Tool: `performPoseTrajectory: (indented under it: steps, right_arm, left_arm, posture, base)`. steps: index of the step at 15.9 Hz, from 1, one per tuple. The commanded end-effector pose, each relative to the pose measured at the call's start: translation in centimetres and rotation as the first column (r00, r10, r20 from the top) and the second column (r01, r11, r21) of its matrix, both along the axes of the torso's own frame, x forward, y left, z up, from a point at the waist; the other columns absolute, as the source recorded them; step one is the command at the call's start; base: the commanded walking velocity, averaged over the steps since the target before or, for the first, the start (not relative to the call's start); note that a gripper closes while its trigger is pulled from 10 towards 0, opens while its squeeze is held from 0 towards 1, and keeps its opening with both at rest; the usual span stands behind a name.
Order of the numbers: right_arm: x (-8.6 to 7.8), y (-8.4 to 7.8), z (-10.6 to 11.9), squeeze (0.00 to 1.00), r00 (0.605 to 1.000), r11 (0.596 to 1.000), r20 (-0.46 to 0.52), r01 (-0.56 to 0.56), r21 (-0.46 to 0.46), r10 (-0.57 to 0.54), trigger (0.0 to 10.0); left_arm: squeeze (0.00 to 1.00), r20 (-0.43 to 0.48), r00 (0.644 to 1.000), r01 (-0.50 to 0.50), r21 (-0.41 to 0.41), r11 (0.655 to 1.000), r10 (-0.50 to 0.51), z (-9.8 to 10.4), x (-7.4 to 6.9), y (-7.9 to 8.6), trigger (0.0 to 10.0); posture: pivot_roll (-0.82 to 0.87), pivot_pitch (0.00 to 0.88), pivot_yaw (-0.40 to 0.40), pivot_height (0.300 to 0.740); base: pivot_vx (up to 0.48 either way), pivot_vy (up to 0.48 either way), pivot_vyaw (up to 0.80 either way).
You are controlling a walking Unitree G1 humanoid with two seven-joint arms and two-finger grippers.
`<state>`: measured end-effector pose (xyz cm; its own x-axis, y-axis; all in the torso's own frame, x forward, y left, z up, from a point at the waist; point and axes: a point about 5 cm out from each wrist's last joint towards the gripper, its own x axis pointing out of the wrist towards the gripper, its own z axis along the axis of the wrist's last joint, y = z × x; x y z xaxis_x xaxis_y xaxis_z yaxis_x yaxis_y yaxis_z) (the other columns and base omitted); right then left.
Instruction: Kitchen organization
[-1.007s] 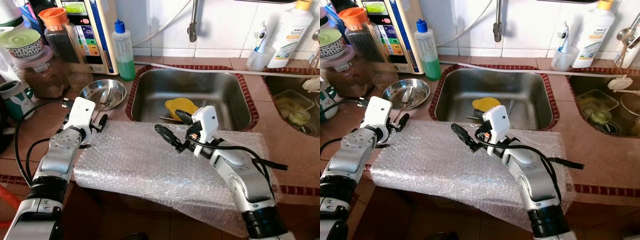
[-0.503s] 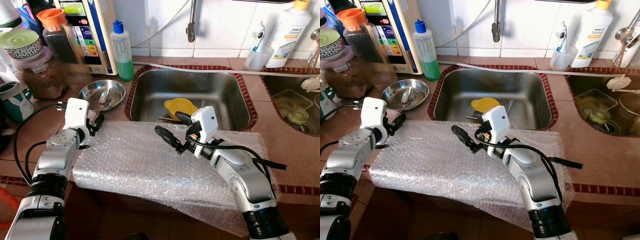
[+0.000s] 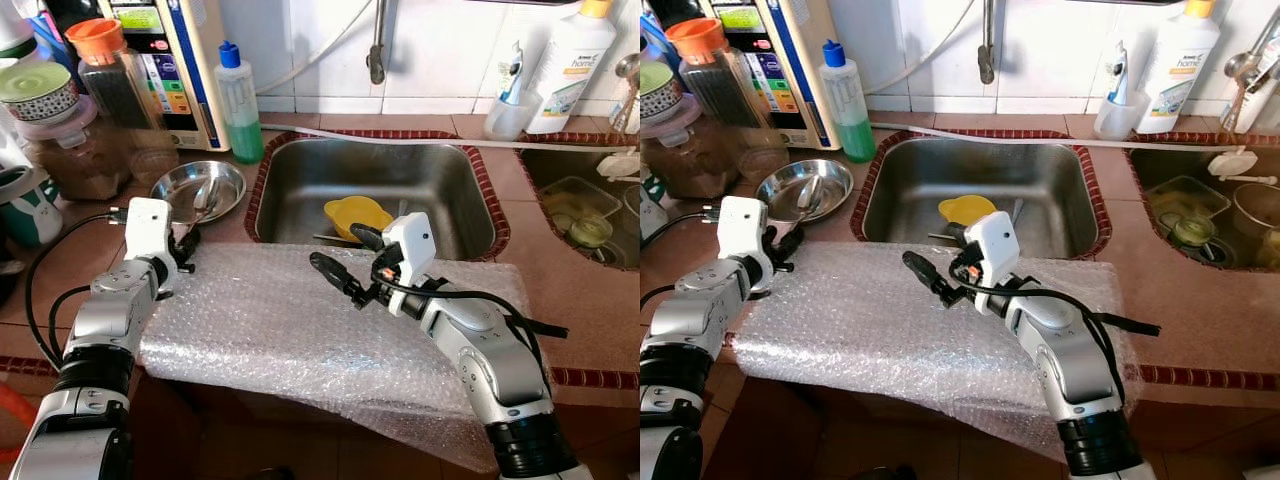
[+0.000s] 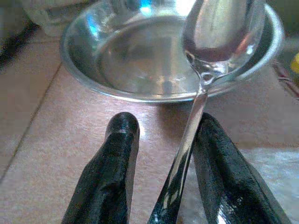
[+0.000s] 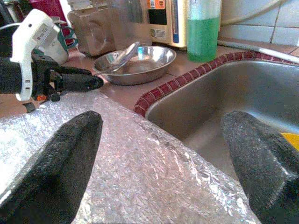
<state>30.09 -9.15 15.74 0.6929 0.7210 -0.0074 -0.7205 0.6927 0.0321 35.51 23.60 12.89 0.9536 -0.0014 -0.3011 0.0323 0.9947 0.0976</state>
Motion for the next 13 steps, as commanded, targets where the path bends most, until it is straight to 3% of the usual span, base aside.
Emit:
performPoseTrajectory:
  steps: [1,6,10,13]
  right_arm:
    - [-0.1,0.3,0.6,0.00,1.000,1.000,0.021,-0.010,-0.007,0.010,10.0]
    - [0.0,0.3,0.6,0.00,1.000,1.000,0.026,-0.012,-0.008,0.012,10.0]
    - [0.1,0.4,0.6,0.00,1.000,1.000,0.029,-0.012,-0.008,0.012,10.0]
    - [0.2,0.4,0.6,0.00,1.000,1.000,0.029,-0.008,-0.005,0.009,10.0]
  left_arm:
    - [0.00,-0.012,0.998,-0.065,0.030,0.997,0.066,-0.3,-0.4,1.5,0.0]
    - [0.00,0.075,0.978,-0.195,0.012,0.981,0.194,0.5,-0.6,3.2,0.0]
    - [0.00,0.208,0.947,-0.264,0.060,0.963,0.246,2.2,-0.9,3.3,0.0]
    - [0.00,0.246,0.925,-0.310,0.057,0.949,0.288,2.2,-1.3,3.4,0.0]
  posture:
    - [0.05,0.070,0.087,0.740]
    - [0.05,0.070,0.081,0.740]
    - [0.05,0.070,0.081,0.740]
    - [0.06,0.068,0.080,0.740]
  base:
    - [0.000,0.000,0.00]
    - [0.000,0.000,0.00]
    - [0.000,0.000,0.00]
    - [0.000,0.000,0.00]
